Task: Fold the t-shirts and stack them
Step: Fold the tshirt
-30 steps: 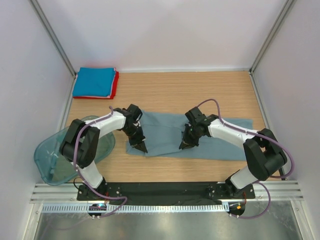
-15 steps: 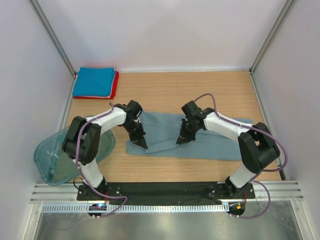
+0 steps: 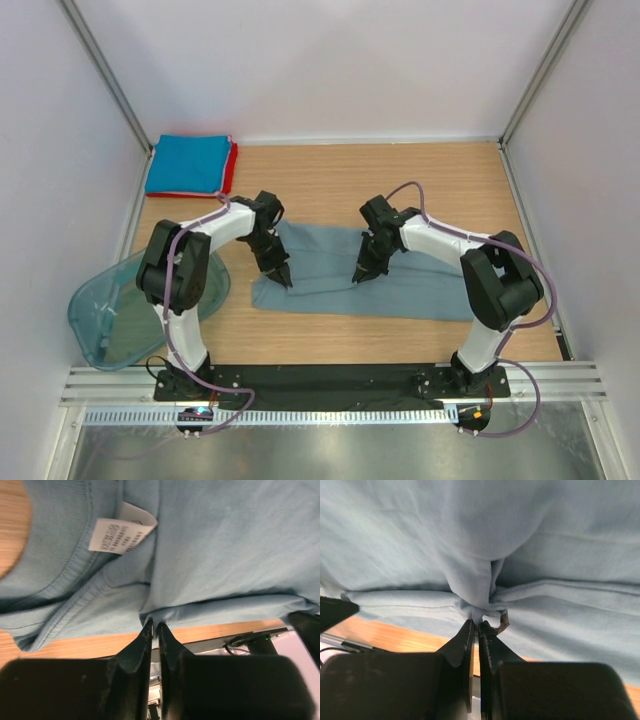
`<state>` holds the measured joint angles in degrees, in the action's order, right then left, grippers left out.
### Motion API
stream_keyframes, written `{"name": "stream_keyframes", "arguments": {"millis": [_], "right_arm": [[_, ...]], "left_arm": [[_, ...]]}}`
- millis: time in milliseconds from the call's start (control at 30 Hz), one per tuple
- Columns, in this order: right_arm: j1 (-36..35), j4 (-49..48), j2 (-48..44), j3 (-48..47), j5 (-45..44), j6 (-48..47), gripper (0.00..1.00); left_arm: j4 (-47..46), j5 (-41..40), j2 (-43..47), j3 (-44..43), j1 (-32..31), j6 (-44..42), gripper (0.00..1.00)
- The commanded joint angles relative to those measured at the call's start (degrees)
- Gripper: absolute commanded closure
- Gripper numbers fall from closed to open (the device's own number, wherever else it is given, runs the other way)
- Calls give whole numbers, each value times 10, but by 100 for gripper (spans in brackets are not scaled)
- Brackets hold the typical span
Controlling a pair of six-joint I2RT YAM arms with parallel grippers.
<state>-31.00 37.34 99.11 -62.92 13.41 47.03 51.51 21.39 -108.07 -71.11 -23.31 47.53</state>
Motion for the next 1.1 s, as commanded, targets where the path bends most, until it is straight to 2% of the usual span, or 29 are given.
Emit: {"name": "stream_keyframes", "arguments": {"millis": [0,67,100,167,267,433,533,600,733,900,1067], "right_arm": [[4,15,10,-29,-23,-22,94],[4,16,9,-26,-31,-29,88],[4,21,5,-28,-32,-33,79],[4,36,-1,-36,-30,-39,70],[5,117,-16,-62,-46,-51,67],[34,157,-64,-79,-87,-66,68],[115,109,-85,-60,-74,-78,69],[177,44,-91,-41,-62,-84,70],[263,4,-63,-54,-55,-99,70],[345,12,-8,-89,-110,-136,69],[404,-23,27,-82,-149,-168,69]], "left_arm": [[26,-22,2,-10,5,-9,84],[39,-38,6,-12,5,-13,77],[46,-63,13,-17,5,-19,73],[72,-88,22,-35,5,-26,71],[81,-129,39,-99,5,-39,69],[-5,-139,38,-179,6,-57,67],[-25,-117,-27,-243,15,-64,67],[-35,-100,-59,-269,19,-69,68],[-27,-112,-129,-324,35,-78,69],[-36,-115,-180,-340,76,-75,70],[-55,-131,-211,-345,95,-69,70]]}}
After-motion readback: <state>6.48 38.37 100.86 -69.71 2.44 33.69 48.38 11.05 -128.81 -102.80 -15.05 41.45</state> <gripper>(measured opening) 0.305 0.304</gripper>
